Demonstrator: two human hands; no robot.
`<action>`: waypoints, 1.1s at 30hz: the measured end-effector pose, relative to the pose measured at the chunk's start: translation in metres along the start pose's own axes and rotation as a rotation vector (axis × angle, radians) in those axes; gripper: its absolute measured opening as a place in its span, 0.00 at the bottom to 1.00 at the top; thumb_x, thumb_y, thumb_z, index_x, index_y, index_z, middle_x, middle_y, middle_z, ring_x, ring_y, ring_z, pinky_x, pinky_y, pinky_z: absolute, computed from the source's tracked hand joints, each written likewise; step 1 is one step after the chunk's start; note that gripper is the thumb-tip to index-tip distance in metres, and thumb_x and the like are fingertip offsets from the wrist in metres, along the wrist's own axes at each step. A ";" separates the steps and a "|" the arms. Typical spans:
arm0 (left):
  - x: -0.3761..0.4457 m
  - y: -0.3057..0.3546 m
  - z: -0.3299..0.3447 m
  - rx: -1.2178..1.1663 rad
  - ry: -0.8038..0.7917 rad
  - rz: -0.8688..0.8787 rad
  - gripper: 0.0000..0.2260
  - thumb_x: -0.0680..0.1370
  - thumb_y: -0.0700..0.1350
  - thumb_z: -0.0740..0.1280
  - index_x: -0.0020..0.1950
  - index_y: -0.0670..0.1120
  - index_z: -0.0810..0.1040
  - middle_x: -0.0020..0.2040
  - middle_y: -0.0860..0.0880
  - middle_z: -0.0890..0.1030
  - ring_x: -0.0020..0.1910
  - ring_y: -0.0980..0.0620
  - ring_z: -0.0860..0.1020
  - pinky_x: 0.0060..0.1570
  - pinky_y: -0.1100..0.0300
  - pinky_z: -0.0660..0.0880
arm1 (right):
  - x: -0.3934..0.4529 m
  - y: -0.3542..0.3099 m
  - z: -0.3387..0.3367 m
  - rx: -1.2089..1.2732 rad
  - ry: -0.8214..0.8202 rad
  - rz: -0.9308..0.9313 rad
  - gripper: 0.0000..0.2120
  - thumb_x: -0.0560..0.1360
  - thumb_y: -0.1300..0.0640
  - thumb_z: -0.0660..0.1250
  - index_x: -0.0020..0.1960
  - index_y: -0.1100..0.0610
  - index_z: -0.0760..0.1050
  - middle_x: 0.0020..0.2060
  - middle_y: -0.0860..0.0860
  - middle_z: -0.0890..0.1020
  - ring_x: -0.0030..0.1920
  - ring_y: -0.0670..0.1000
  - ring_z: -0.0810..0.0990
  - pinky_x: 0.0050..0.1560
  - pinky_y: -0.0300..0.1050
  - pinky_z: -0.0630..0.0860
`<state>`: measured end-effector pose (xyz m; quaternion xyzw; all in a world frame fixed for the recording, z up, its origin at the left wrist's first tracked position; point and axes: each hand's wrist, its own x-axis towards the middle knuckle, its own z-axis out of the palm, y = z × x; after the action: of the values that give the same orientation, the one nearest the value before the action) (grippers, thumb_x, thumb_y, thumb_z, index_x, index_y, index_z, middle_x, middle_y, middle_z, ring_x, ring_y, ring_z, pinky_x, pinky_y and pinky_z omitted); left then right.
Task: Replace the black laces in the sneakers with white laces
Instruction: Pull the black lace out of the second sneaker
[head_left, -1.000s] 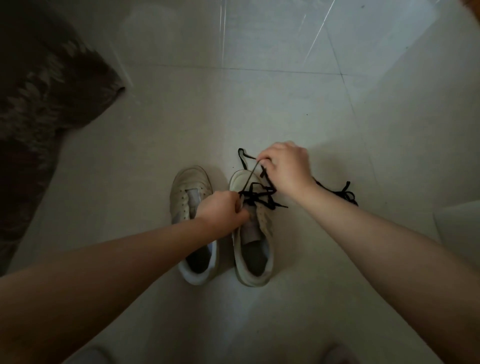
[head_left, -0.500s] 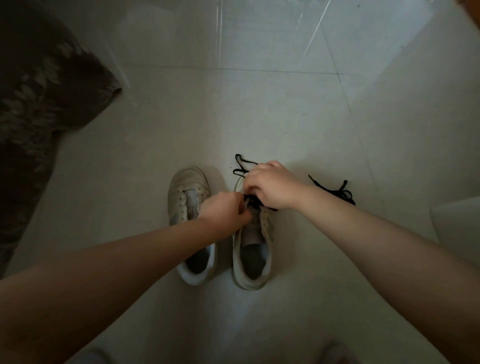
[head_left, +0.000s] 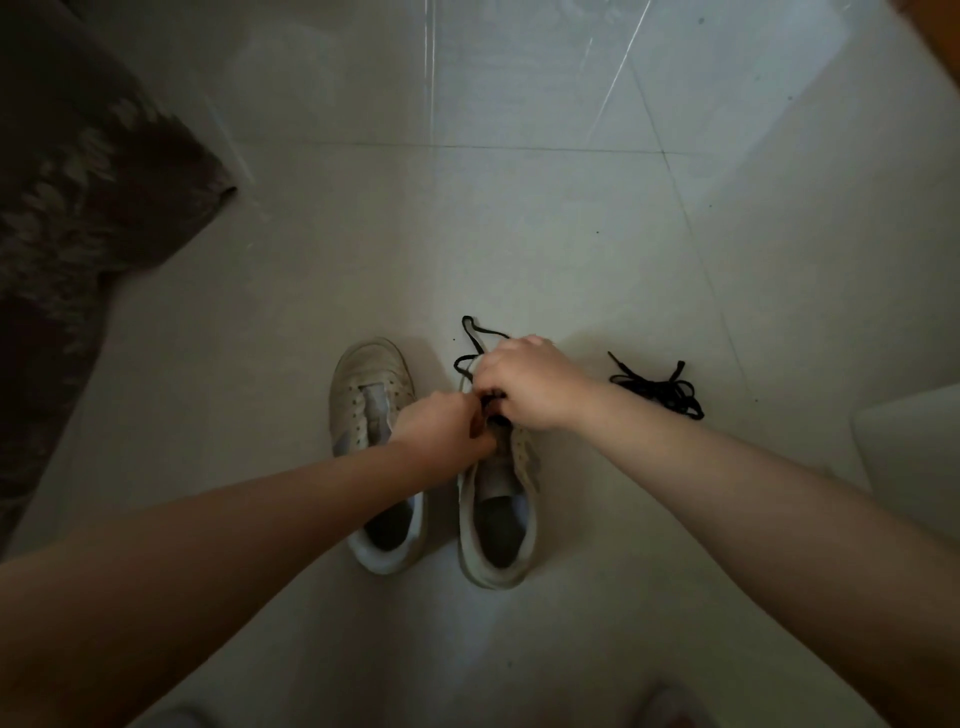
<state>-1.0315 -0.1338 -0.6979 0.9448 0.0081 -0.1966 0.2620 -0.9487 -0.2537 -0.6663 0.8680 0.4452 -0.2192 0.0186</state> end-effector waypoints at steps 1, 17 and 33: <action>0.000 0.000 0.000 0.003 0.002 0.005 0.08 0.73 0.50 0.65 0.40 0.48 0.70 0.38 0.48 0.76 0.41 0.46 0.78 0.37 0.58 0.72 | 0.001 -0.004 0.004 -0.045 0.001 -0.017 0.12 0.73 0.60 0.63 0.53 0.51 0.79 0.54 0.47 0.79 0.60 0.52 0.71 0.59 0.47 0.62; 0.006 0.003 0.000 -0.009 0.017 0.033 0.12 0.74 0.49 0.64 0.33 0.51 0.66 0.32 0.52 0.72 0.34 0.51 0.73 0.31 0.61 0.66 | -0.003 0.031 -0.011 0.309 0.636 0.541 0.06 0.77 0.64 0.59 0.48 0.59 0.74 0.54 0.53 0.73 0.50 0.54 0.75 0.47 0.43 0.63; 0.007 0.004 -0.004 -0.008 -0.012 0.017 0.11 0.74 0.48 0.65 0.33 0.49 0.67 0.33 0.51 0.72 0.35 0.50 0.73 0.33 0.61 0.67 | 0.000 0.017 0.018 0.066 0.563 0.055 0.09 0.67 0.67 0.67 0.42 0.55 0.80 0.43 0.51 0.81 0.49 0.56 0.78 0.58 0.48 0.61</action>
<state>-1.0231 -0.1357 -0.6957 0.9426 -0.0009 -0.1999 0.2676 -0.9413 -0.2679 -0.6853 0.9067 0.4016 0.0167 -0.1282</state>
